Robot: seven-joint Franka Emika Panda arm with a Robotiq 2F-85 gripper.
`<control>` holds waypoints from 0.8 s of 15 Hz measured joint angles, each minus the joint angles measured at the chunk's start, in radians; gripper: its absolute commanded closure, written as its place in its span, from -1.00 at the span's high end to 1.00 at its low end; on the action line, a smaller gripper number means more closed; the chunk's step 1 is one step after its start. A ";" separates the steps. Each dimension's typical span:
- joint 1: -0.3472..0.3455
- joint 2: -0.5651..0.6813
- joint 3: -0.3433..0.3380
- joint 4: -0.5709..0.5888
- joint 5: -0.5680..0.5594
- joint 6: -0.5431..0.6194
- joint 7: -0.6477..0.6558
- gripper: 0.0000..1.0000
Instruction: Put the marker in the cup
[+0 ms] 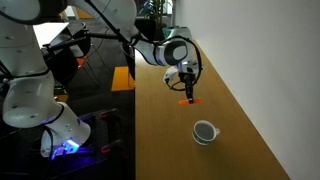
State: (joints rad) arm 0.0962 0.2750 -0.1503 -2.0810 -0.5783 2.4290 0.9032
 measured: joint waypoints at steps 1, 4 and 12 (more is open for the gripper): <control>0.001 0.000 -0.001 0.000 -0.015 0.000 0.022 -0.90; 0.014 0.004 -0.006 -0.001 -0.147 0.000 0.213 -0.90; 0.034 0.020 0.000 -0.022 -0.475 -0.002 0.734 -0.90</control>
State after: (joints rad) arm 0.1305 0.2946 -0.1498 -2.1030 -1.0532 2.4274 1.6371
